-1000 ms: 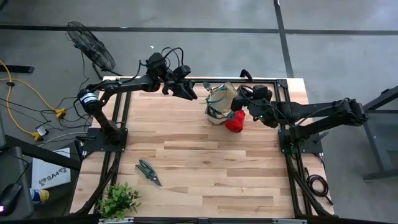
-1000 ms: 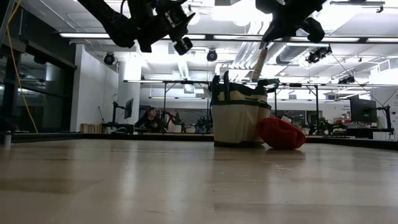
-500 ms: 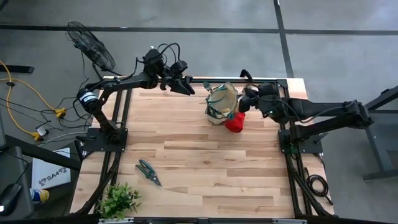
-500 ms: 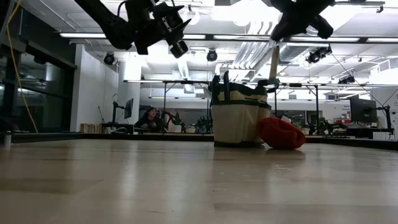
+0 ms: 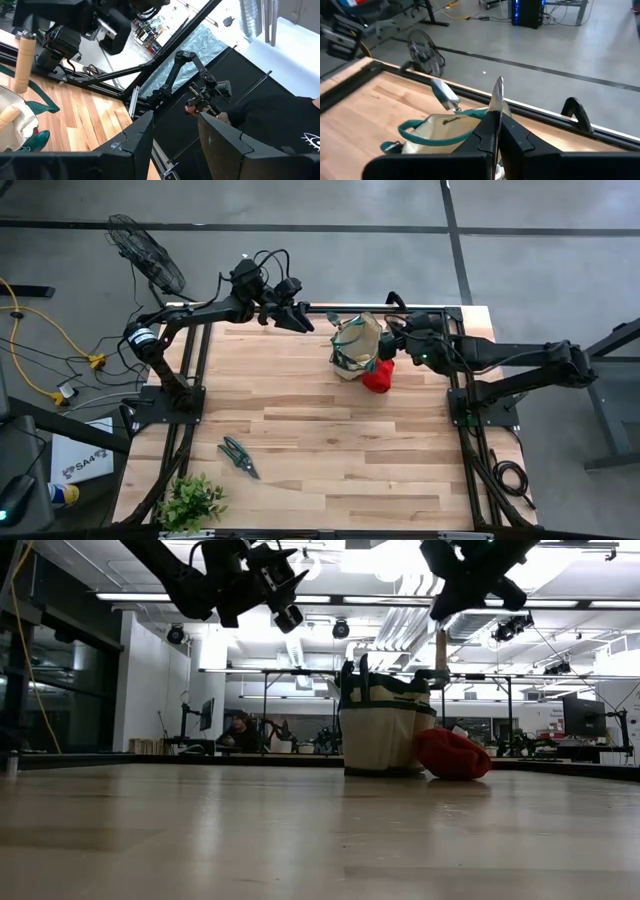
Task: Pick & Place Garden tools in Gardening bag
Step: Put the brown trowel into the gardening bag
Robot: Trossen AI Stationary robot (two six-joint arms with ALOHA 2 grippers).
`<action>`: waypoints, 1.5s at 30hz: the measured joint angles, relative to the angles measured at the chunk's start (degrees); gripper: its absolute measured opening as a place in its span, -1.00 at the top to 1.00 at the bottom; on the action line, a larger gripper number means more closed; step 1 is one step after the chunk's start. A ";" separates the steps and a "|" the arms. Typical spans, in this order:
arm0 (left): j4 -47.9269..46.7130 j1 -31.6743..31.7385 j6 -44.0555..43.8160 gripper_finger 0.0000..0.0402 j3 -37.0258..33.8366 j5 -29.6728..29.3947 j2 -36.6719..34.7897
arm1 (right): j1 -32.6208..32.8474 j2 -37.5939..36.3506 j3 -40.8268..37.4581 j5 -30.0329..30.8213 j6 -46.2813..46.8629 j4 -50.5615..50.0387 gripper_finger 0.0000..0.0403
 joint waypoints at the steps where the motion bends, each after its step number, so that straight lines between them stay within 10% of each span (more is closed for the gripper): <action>1: 0.00 0.00 0.00 0.24 0.00 -0.01 0.00 | -0.18 0.61 0.00 0.00 0.00 0.03 0.98; 45: 0.00 0.00 0.02 0.24 0.00 -0.08 0.00 | -3.86 15.53 0.00 7.10 8.58 5.69 0.98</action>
